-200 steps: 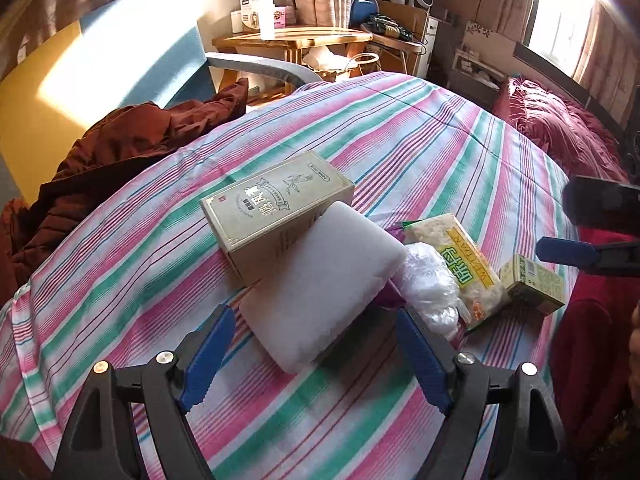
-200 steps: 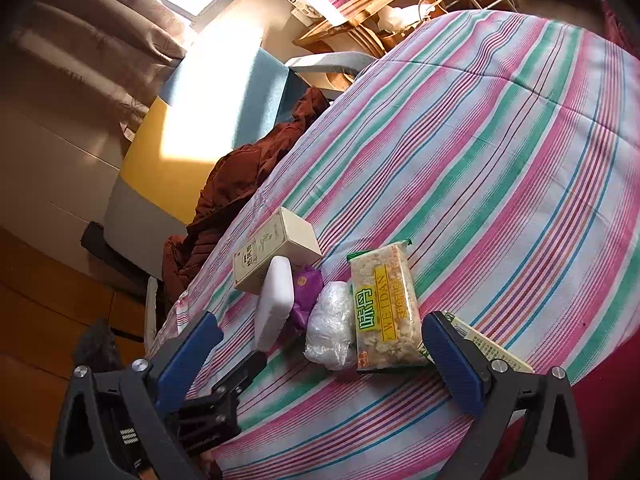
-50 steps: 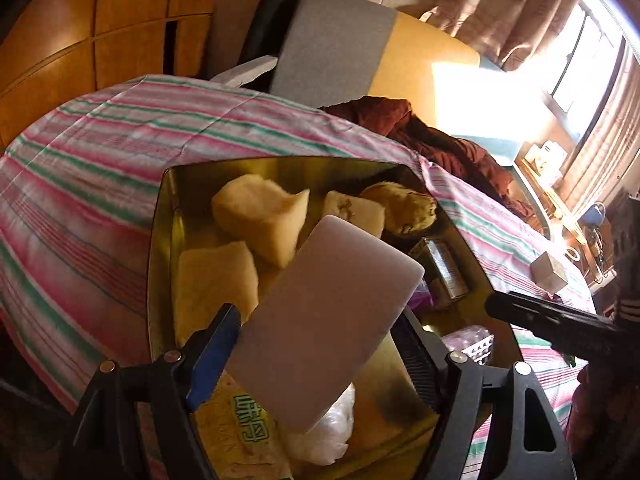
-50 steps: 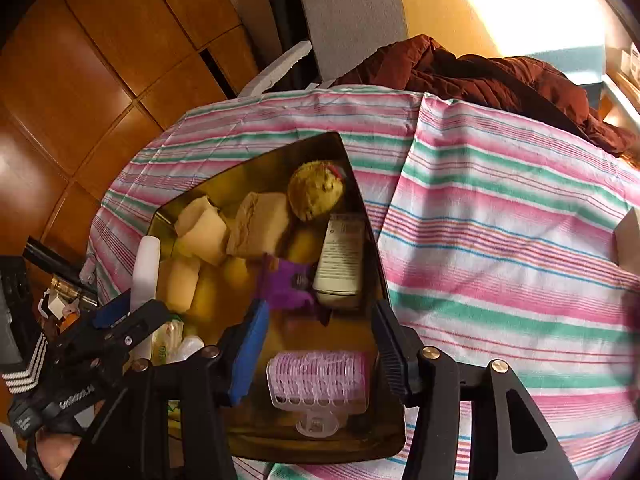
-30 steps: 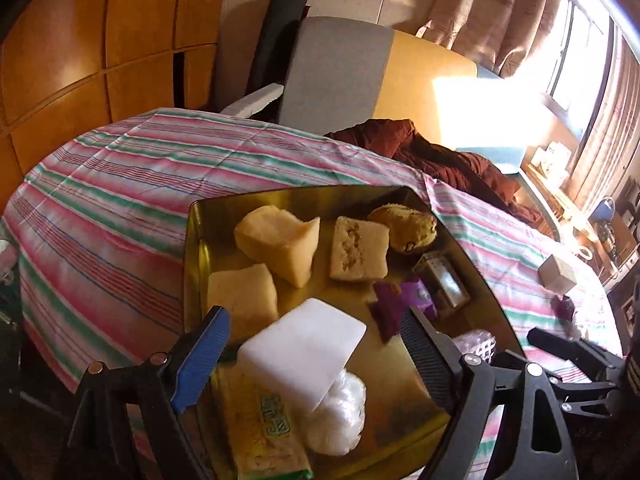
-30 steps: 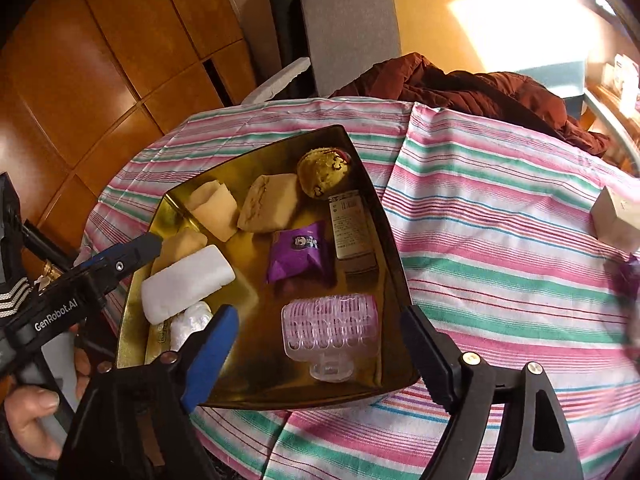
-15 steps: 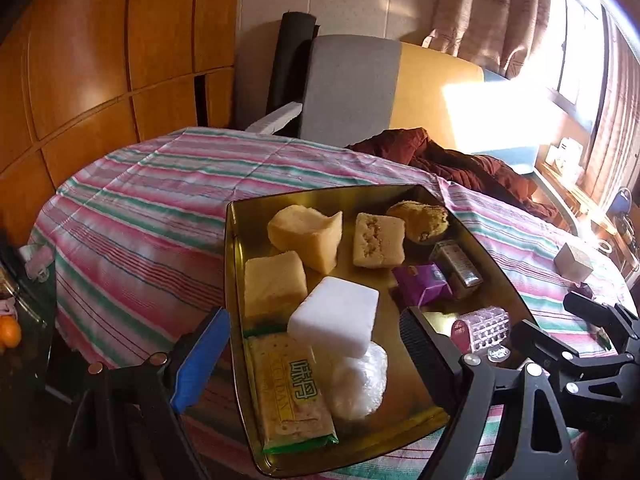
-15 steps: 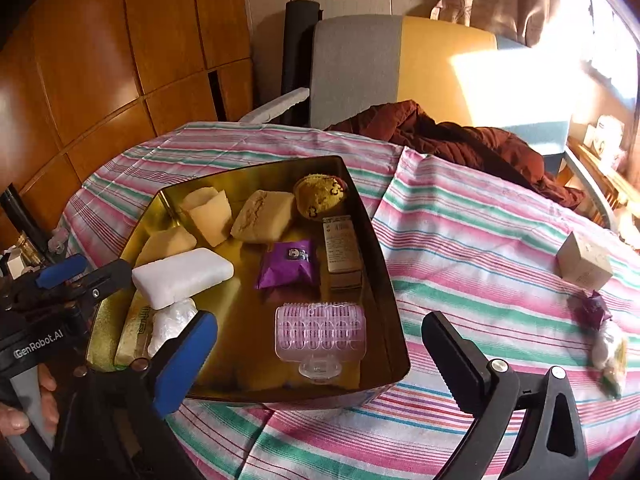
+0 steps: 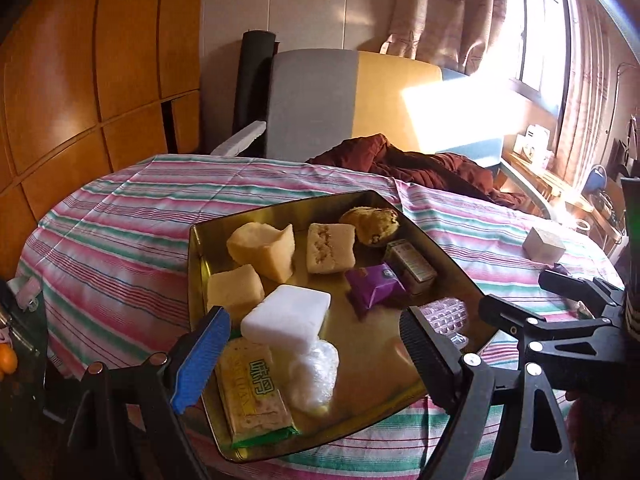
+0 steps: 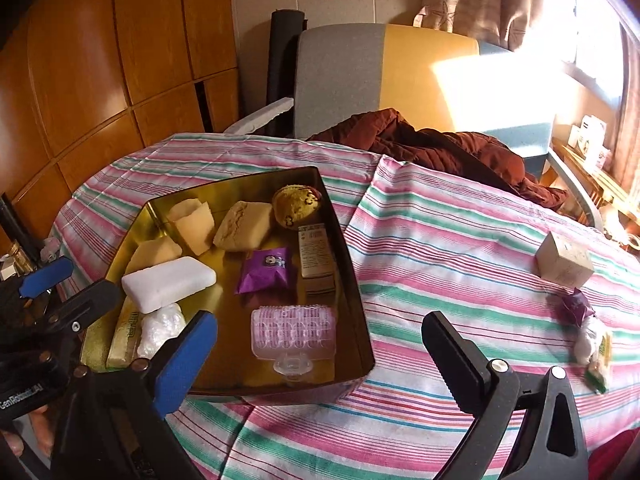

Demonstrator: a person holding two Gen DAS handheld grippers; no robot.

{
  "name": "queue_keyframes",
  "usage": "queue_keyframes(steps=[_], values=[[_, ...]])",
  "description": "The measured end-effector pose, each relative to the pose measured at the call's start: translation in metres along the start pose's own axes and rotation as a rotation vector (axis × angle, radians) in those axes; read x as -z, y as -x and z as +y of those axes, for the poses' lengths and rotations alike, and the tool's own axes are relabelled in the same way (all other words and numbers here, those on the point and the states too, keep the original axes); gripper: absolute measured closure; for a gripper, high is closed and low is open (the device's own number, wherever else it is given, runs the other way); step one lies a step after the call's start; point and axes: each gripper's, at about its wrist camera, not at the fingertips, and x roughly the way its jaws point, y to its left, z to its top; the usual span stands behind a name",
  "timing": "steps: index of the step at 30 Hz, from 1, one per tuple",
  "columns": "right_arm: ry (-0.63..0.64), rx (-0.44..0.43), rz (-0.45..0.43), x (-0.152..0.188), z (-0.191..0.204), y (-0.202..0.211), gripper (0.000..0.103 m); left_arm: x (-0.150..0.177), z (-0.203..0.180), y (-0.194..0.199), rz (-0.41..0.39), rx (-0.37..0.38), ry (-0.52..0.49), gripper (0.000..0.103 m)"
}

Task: Organize objects
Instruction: 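Move both tools from the tray back to the remaining items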

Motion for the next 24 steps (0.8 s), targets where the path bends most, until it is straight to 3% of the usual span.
queue_keyframes(steps=[11,16,19,24], values=[[-0.064,0.083,0.002,0.004,-0.05,0.004,0.0,0.001,-0.024,0.006,-0.025,0.054,-0.07,0.015],[-0.125,0.132,0.038,0.01,-0.096,0.004,0.0,0.002,-0.038,0.004,-0.019,0.107,-0.111,0.015],[-0.182,0.161,0.065,0.015,-0.13,0.006,0.0,0.002,-0.046,-0.001,0.014,0.182,-0.1,0.015],[-0.261,0.232,0.11,0.023,-0.194,0.013,0.0,0.002,-0.059,-0.01,0.064,0.216,-0.104,0.015]])
